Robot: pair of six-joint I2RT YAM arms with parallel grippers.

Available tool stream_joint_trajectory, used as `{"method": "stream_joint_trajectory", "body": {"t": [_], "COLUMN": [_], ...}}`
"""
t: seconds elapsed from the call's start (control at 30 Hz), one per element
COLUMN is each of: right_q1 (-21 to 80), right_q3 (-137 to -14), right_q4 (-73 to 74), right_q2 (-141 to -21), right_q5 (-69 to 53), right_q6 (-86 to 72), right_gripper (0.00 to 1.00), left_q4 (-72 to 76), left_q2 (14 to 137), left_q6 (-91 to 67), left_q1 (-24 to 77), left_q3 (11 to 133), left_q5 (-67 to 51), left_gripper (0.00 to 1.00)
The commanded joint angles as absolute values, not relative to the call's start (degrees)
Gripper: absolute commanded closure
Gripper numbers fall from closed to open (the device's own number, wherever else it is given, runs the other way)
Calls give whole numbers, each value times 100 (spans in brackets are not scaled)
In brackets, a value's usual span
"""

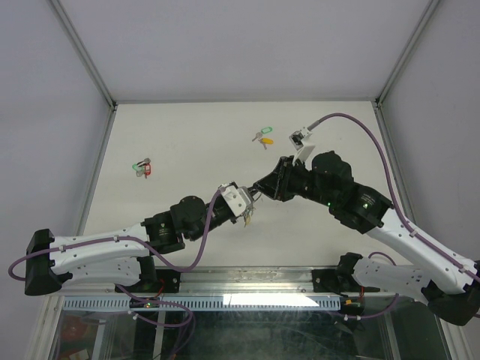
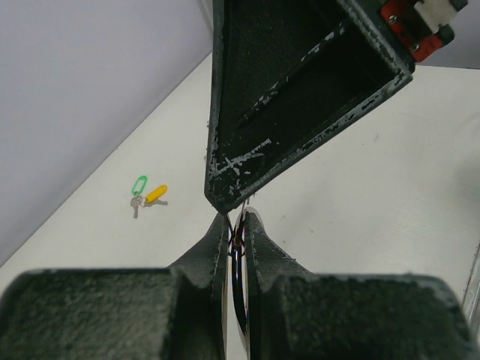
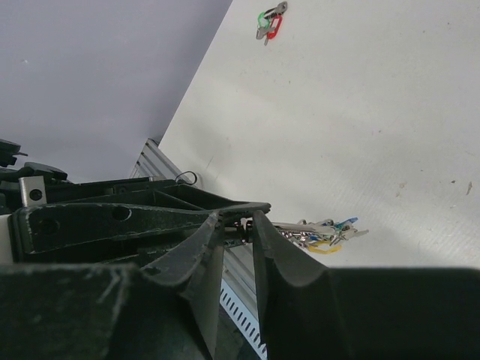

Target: Put the keys on the keyring

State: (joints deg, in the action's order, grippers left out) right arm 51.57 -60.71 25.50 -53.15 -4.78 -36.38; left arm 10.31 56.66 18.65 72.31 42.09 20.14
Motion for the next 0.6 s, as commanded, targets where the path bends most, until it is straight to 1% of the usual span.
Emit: {"method": "stream_joint_trajectory", "body": {"t": [0.0,0.27,0.4,0.57], "right_q1": [5177,5176,5176,5176], "right_q3": [-6047,-6055,-6047,-6029], "right_q4": [2224,2219,2190,2199], "right_q2": [-5302,-5300,-5221,-5128], "right_q5": [-533,-523,-461,-330], "right_q6": [-3682,-3691,-3699,-3716], "right_gripper": [76,78,73,73], "left_q4": [1320,1308,1295,1288], "left_q2": [5643,5651,5651,5658], "left_q6": [1848,1846,1843,1854], "left_q1": [7227,7218,7226,7224], "left_q3": [4544,4535,4532,4536], "left_q5": [1846,1834,1836,1837], "left_gripper": [100,100,100,100]}}
